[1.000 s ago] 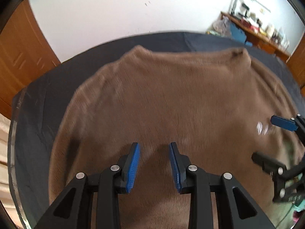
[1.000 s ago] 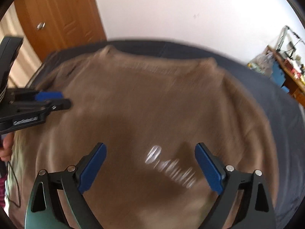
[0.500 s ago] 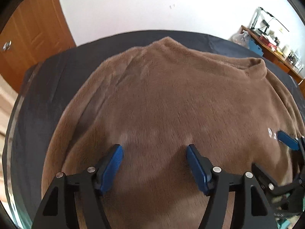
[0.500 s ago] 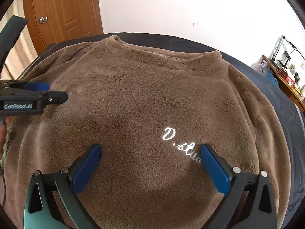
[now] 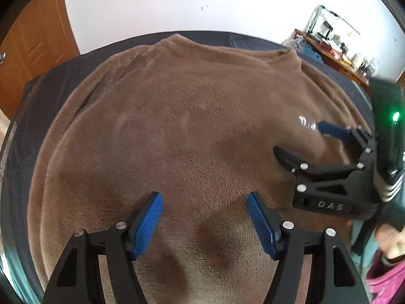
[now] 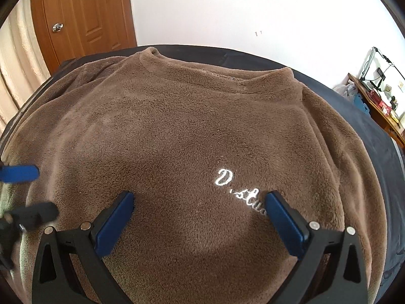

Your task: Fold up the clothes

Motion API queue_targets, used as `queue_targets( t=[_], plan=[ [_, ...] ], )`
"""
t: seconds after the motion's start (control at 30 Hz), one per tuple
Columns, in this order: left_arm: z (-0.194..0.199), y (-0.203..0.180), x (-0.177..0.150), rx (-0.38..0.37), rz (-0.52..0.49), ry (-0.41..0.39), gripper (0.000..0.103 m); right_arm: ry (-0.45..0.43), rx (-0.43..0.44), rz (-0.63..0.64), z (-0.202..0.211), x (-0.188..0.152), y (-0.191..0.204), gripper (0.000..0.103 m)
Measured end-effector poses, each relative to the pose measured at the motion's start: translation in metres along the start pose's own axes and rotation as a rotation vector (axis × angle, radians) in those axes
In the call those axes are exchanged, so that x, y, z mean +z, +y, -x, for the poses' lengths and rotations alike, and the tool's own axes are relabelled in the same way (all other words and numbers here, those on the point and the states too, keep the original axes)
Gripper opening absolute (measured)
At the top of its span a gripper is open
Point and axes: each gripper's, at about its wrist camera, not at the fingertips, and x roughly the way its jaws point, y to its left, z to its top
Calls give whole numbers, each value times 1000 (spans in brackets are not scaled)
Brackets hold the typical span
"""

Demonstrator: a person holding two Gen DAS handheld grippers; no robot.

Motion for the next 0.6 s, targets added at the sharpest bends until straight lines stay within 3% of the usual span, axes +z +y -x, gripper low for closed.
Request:
queue_targets(
  t=[0.17, 0.3, 0.5, 0.6],
  plan=[
    [-4, -2, -2, 27, -24, -63, 76, -3, -6, -5, 0, -1, 0, 103],
    [-8, -5, -8, 48, -80, -153, 89, -2, -10, -7, -1, 0, 1, 103],
    [1, 10, -13, 26, -96, -178, 91, 6, -12, -31, 6, -3, -2, 103],
    [0, 14, -12, 22, -101, -180, 91, -26, 2, -75, 33, -15, -7, 103]
  ],
)
